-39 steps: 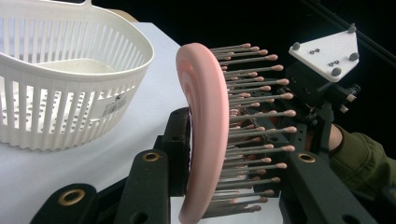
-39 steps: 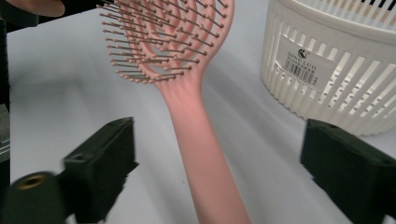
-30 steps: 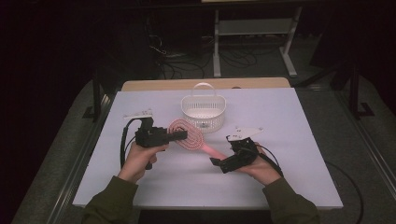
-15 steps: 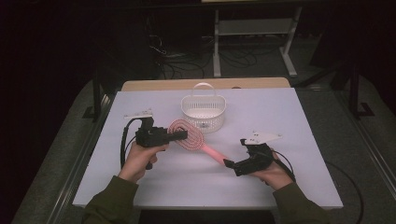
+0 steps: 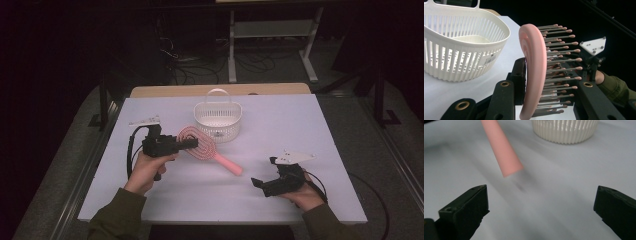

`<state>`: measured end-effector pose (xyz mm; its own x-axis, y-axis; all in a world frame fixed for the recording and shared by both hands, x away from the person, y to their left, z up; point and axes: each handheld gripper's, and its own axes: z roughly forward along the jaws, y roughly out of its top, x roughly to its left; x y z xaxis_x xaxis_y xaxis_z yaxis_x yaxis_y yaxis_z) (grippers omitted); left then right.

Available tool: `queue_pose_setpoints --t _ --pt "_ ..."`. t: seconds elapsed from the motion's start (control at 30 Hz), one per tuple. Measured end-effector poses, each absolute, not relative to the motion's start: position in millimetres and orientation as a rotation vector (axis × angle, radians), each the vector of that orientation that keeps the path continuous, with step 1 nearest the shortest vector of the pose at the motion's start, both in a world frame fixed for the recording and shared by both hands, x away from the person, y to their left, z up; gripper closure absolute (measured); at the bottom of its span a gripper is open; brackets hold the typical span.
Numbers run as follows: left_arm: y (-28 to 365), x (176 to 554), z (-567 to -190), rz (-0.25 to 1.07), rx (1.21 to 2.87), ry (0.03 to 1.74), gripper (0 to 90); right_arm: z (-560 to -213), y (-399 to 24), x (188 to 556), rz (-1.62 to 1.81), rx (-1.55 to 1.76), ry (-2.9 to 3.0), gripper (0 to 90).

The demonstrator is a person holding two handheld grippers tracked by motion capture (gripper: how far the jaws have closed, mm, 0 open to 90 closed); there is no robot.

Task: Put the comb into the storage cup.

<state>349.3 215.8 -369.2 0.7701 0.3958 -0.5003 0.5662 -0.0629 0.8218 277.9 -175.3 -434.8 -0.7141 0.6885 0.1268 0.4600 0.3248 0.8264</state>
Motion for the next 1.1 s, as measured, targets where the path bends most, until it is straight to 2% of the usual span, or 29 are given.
queue_pose_setpoints --t 0.47,1.1 --pt "220 349 -366 -0.161 1.658 0.767 64.5 -446 -195 273 1.281 1.085 2.352 0.0" --pt "224 354 -348 -0.141 1.614 0.744 64.4 -445 -198 273 1.283 1.082 2.339 0.0"
